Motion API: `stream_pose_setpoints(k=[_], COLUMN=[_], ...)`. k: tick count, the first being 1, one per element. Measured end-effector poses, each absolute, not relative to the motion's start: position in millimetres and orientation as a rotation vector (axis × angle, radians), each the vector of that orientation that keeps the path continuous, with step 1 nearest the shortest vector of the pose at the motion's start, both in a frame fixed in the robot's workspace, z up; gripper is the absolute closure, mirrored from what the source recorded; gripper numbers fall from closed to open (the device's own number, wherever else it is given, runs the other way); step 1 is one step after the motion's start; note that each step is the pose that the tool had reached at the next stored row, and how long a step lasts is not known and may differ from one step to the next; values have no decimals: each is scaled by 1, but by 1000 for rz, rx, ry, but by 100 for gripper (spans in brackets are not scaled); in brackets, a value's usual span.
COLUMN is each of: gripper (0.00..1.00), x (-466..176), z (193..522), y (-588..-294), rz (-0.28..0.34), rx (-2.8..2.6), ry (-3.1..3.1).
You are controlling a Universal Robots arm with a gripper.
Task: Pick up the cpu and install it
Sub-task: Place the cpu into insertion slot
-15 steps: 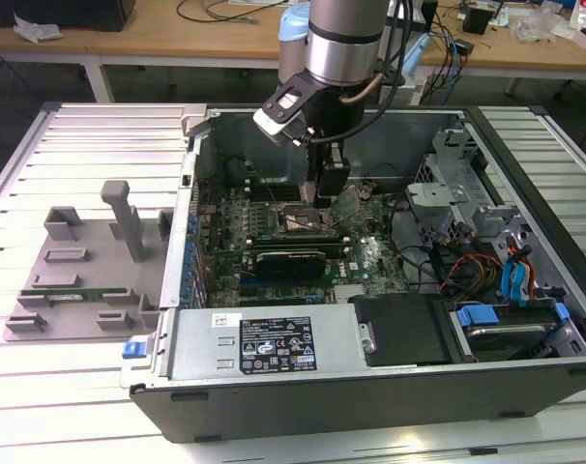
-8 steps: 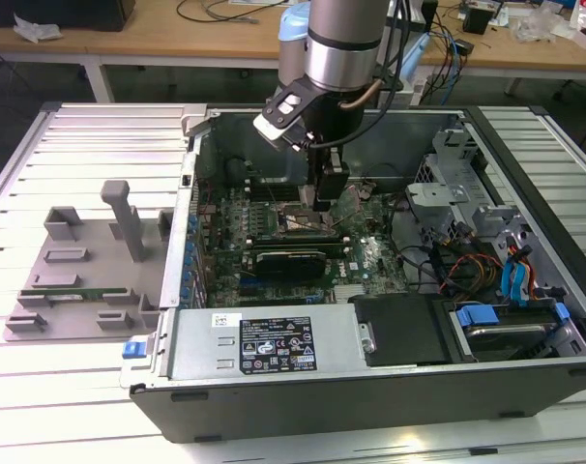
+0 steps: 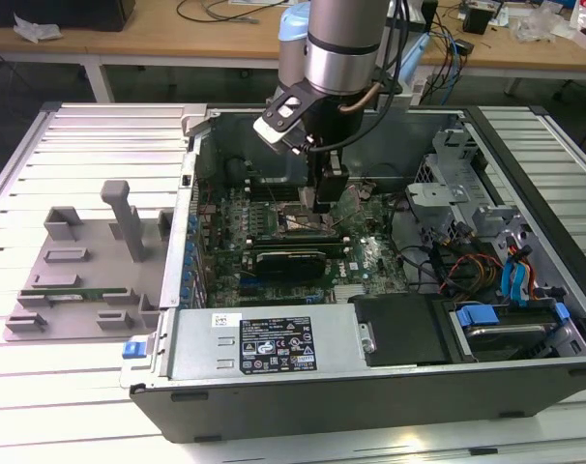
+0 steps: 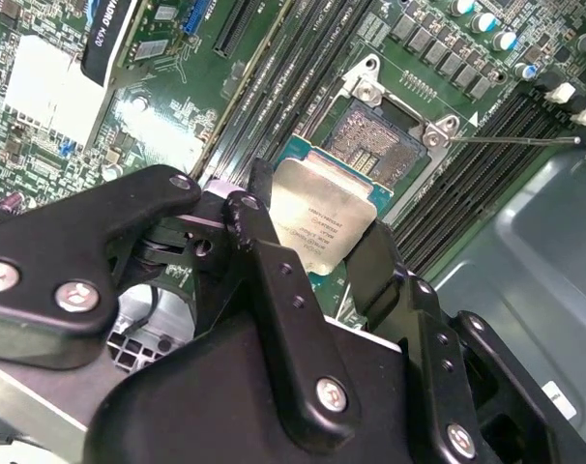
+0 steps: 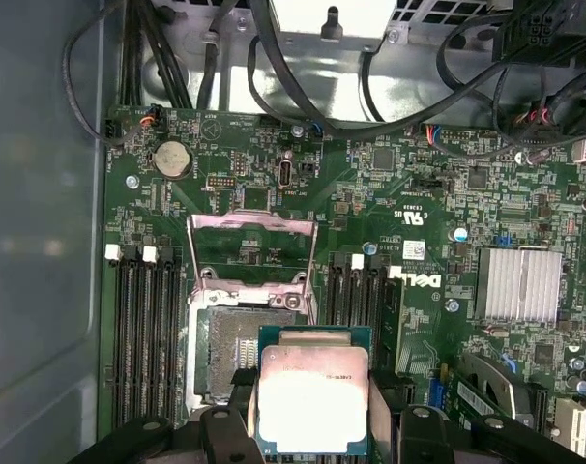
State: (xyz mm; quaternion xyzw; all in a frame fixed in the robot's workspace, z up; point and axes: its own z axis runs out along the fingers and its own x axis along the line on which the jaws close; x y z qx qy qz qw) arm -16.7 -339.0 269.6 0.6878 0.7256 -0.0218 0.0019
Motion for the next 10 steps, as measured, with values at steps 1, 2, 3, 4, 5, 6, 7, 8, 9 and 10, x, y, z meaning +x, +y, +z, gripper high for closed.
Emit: stream_pose_setpoints(k=[1,2,3,4,5,6,7,8,9,10], gripper=[45,45,45,45,45,45,45,45,45,45], x=[-17,-17,-17,-17,-17,-17,-17,-17,-17,-17], z=[269,268,268,268,268,268,267,265,263,261], y=[-339,-339,-339,-339,-339,-339,-339,-339,-339,-337], rz=[-69,-69,-69,-69,-69,-69,-68,-69,-68,-69], rx=[2158,2158,2158,2158,2158,2158,2158,2158,2158,2158], ry=[2276,2276,2276,2276,2276,2276,2277,2276,2276,2276])
